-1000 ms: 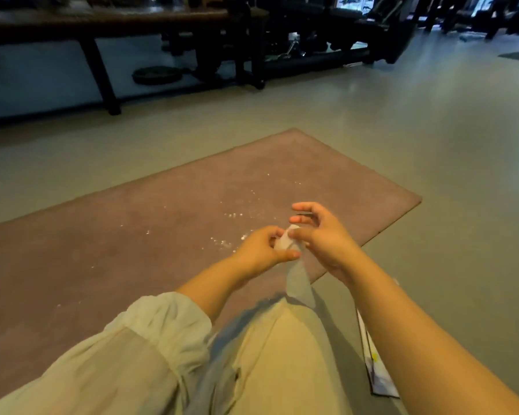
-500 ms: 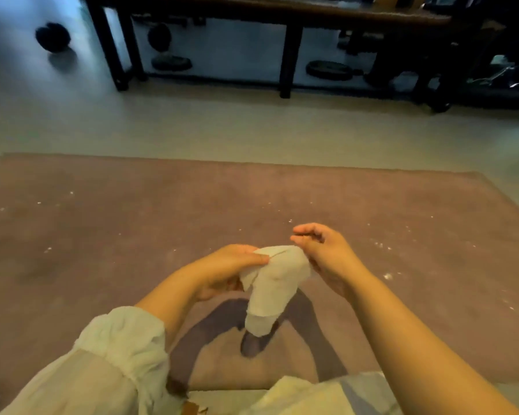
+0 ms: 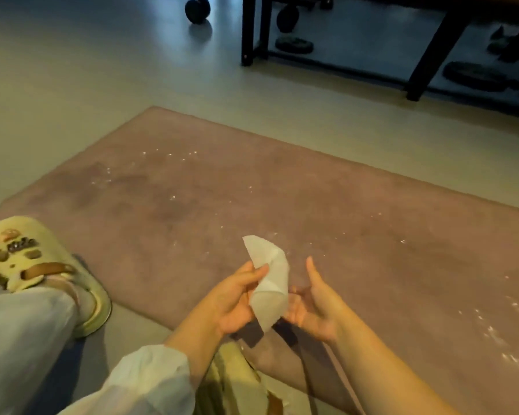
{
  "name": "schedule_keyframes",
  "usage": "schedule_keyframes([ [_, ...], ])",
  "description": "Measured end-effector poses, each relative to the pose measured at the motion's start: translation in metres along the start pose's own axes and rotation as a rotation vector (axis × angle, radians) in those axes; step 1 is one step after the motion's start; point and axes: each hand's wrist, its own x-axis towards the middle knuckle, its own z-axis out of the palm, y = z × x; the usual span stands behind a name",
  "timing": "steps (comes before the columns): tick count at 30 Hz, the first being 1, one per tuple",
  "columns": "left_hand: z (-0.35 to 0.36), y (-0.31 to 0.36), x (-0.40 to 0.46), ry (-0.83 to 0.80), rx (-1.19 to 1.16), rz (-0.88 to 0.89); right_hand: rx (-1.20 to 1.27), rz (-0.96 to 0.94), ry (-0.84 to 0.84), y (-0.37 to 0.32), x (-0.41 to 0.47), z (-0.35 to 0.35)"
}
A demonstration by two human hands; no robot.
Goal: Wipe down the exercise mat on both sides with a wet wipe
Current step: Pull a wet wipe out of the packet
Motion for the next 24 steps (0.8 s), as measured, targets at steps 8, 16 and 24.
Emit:
schedule_keyframes([
  [8,-0.037,0.021,-0.012,0.111,0.119,0.075,0.091,-0.189,-0.081,0.039,0.019,0.038],
  [16,-0.072,0.039,-0.029,0.588,0.367,0.277,-0.218,-0.581,0.211,0.040,0.017,0.066],
  [24,-0.053,0.057,-0.041,0.432,0.093,0.350,-0.701,-0.733,0.371,0.034,0.011,0.072],
])
